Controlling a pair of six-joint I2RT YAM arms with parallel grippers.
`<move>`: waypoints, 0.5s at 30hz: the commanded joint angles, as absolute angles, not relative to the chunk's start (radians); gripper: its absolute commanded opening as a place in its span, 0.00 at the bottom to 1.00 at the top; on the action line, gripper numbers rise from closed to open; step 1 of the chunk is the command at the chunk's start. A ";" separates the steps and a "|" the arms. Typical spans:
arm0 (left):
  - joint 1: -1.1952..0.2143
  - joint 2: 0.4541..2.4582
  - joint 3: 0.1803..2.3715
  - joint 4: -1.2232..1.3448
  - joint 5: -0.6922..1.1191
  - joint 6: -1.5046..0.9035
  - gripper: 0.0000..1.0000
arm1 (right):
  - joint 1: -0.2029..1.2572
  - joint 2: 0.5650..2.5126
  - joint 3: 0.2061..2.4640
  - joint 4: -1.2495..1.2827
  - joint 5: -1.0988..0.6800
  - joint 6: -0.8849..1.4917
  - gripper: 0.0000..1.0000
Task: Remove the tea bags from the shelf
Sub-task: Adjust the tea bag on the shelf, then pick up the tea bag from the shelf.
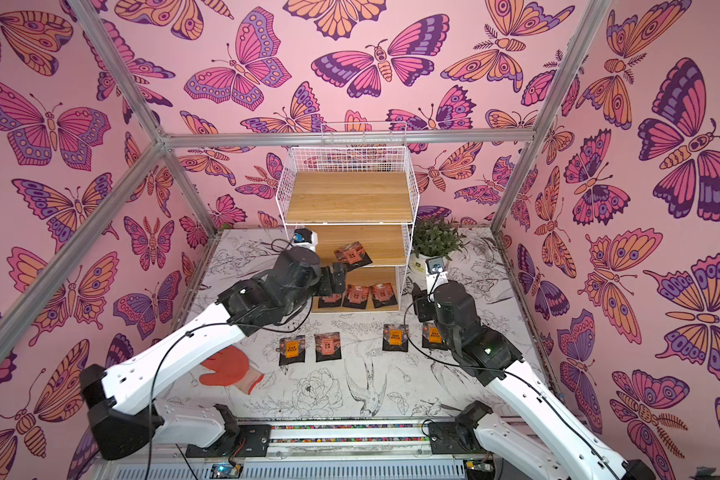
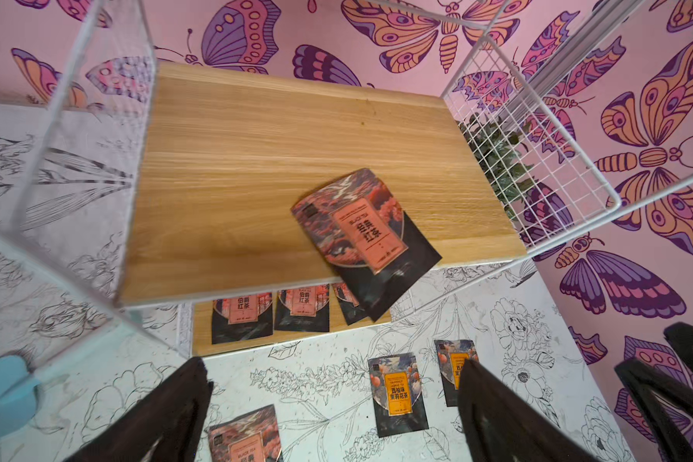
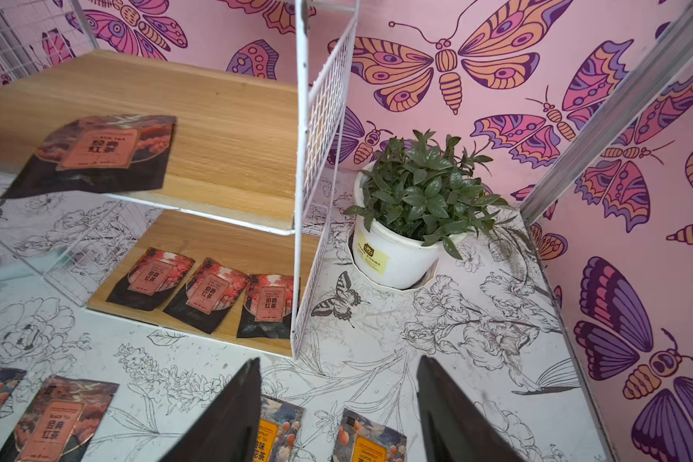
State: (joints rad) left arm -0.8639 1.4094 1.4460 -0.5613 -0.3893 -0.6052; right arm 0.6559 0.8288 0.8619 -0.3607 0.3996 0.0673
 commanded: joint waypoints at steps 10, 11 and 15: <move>-0.939 1.618 1.624 -0.568 -0.534 -0.497 1.00 | 0.574 0.788 0.811 -0.336 0.293 0.126 0.68; -0.940 1.631 1.638 -0.567 -0.540 -0.490 1.00 | 0.569 0.784 0.811 -0.337 0.288 0.127 0.68; -0.946 1.671 1.672 -0.567 -0.576 -0.471 1.00 | 0.559 0.781 0.813 -0.337 0.272 0.128 0.68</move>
State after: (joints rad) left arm -0.9398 1.6482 1.6428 -0.5701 -0.5114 -0.5095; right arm 0.5694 0.7876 0.8124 -0.3557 0.3012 0.1089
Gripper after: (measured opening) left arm 0.998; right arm 0.680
